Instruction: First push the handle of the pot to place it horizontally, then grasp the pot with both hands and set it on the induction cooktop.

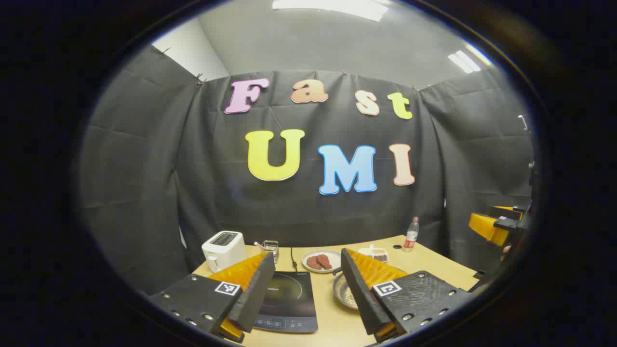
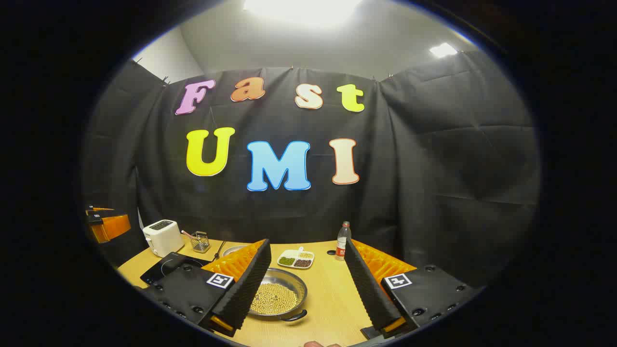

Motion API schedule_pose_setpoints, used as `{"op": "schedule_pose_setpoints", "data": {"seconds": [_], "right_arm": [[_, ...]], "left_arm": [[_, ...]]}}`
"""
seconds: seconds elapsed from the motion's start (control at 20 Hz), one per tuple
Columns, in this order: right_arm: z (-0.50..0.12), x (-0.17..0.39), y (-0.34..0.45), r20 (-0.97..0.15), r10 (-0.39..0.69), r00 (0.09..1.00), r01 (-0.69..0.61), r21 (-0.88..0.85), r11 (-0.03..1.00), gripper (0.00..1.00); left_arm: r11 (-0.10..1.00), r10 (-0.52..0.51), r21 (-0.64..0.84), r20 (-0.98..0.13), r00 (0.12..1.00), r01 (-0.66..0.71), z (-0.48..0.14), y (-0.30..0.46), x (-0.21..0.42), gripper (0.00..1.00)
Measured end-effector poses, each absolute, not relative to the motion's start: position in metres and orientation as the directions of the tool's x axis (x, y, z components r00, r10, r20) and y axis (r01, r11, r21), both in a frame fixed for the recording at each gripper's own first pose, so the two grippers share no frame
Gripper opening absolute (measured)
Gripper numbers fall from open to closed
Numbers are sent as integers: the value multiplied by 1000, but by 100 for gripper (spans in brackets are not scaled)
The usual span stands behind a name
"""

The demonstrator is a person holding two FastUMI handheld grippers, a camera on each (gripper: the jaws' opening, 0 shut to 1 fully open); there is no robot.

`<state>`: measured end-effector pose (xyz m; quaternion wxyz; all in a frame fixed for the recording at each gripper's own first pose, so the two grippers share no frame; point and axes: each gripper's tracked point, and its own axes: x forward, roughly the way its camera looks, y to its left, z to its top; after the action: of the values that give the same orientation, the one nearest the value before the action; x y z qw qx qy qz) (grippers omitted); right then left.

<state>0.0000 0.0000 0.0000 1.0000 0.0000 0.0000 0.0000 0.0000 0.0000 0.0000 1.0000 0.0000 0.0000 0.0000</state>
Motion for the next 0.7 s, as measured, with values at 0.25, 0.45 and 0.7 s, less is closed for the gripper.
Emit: {"op": "schedule_pose_setpoints", "data": {"seconds": [0.25,0.45,0.7], "right_arm": [[-4,-3,0,-24,0,1000,0,13,1000,96],[-8,-7,3,-40,5,999,-5,-6,1000,96],[-16,-12,10,-76,32,997,-33,-25,999,98]], "left_arm": [[1000,-10,4,-24,1000,10,-9,-2,0,84],[1000,-27,1,-20,999,27,-10,-7,-3,82],[999,-43,4,-25,999,43,-14,-12,-5,82]]}}
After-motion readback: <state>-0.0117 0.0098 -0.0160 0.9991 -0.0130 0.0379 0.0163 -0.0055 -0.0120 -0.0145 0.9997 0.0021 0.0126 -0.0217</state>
